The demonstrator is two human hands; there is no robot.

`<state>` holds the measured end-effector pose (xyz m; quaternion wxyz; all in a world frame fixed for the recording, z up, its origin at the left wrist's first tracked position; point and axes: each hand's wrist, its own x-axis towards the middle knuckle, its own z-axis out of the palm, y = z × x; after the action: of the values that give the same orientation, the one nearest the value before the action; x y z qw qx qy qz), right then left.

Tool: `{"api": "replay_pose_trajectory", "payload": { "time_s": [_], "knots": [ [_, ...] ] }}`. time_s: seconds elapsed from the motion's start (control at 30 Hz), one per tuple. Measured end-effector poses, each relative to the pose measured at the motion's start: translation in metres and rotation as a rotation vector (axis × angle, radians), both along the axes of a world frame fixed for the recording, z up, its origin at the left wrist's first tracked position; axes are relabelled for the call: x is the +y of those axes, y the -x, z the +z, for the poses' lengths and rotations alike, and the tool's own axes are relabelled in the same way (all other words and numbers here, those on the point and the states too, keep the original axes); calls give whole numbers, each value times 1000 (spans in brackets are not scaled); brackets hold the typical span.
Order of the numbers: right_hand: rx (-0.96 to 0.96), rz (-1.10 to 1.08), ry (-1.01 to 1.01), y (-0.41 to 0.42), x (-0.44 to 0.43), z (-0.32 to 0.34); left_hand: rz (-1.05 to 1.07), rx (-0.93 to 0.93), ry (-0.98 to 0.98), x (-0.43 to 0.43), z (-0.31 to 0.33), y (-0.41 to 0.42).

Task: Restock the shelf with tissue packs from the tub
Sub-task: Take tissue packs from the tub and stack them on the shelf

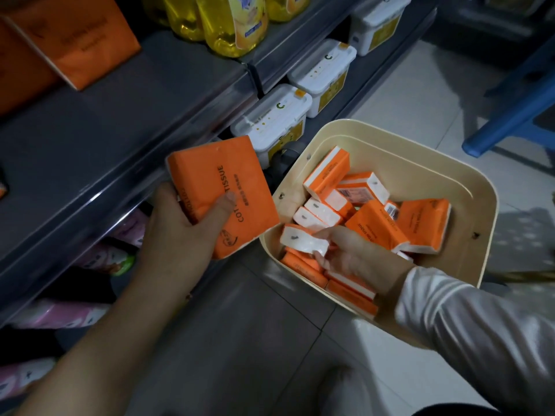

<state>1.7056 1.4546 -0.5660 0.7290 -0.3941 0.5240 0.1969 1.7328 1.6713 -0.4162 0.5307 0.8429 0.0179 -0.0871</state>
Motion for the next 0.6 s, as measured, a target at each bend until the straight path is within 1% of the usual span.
{"api": "replay_pose_trajectory", "payload": {
  "time_s": [0.07, 0.2, 0.33, 0.43, 0.5, 0.6],
  "knots": [
    [-34, 11, -15, 3, -4, 21, 1, -19, 4, 0, 7, 4],
    [-167, 0, -14, 6, -6, 64, 17, -78, -18, 7, 19, 16],
    [-409, 41, 63, 12, 1, 116, -66, -115, -130, 22, 33, 21],
    [-587, 128, 87, 17, 20, 158, -63, -99, -179, 32, 47, 27],
    [-704, 198, 62, 18, 37, 182, -13, -100, -152, 40, 58, 31],
    [-849, 288, -22, 17, 67, 209, 67, -93, -62, 52, 75, 38]
  ]
}}
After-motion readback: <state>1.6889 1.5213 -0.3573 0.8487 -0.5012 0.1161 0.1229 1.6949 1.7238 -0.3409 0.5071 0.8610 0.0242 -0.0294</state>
